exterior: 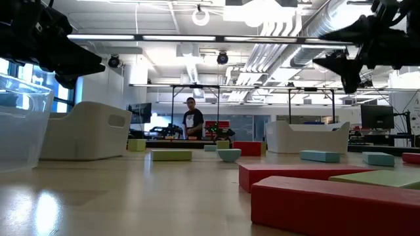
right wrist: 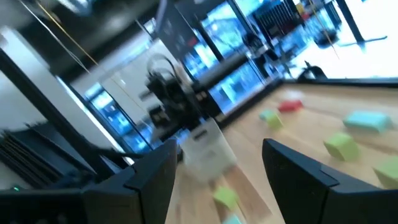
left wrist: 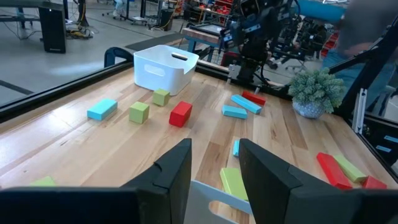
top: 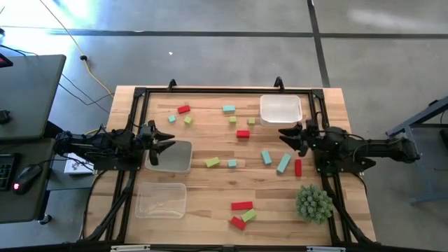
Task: Sort & place blocks by color
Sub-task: Put the red block into the white bin
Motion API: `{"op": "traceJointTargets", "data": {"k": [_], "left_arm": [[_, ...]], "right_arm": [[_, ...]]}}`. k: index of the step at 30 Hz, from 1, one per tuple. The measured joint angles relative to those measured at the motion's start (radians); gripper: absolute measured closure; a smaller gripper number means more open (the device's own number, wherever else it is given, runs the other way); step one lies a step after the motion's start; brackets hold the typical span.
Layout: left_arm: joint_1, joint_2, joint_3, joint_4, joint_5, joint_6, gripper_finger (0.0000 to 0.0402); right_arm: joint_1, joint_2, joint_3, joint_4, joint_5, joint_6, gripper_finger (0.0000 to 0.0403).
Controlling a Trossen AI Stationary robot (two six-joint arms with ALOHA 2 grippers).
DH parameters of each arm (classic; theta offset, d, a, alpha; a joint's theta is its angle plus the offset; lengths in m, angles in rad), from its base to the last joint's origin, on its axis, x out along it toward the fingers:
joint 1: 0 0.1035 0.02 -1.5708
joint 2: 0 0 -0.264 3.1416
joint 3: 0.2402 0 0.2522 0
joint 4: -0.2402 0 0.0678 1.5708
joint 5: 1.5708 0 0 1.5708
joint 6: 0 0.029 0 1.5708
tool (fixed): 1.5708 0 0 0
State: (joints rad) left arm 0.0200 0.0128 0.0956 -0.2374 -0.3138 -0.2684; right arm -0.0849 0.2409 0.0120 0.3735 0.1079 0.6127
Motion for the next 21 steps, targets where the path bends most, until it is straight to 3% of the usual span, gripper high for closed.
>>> {"op": "traceJointTargets", "data": {"k": [6, 10, 16, 21], "left_arm": [[0.0, 0.0, 0.0, 0.0, 0.0, 0.002, 0.028], [0.0, 0.0, 0.0, 0.0, 0.0, 0.002, 0.028], [0.0, 0.0, 0.0, 0.0, 0.0, 0.0, 0.028], [0.0, 0.0, 0.0, 0.0, 0.0, 0.0, 0.028]], "right_arm": [[0.0, 0.0, 0.0, 0.11, 0.047, 0.063, 0.0176], [0.0, 0.001, 0.036, 0.087, 0.065, 0.086, 0.0176], [0.0, 0.002, 0.218, -0.175, 0.102, 0.086, 0.0176], [0.0, 0.005, 0.398, -0.531, 0.163, 0.195, 0.0176]]}}
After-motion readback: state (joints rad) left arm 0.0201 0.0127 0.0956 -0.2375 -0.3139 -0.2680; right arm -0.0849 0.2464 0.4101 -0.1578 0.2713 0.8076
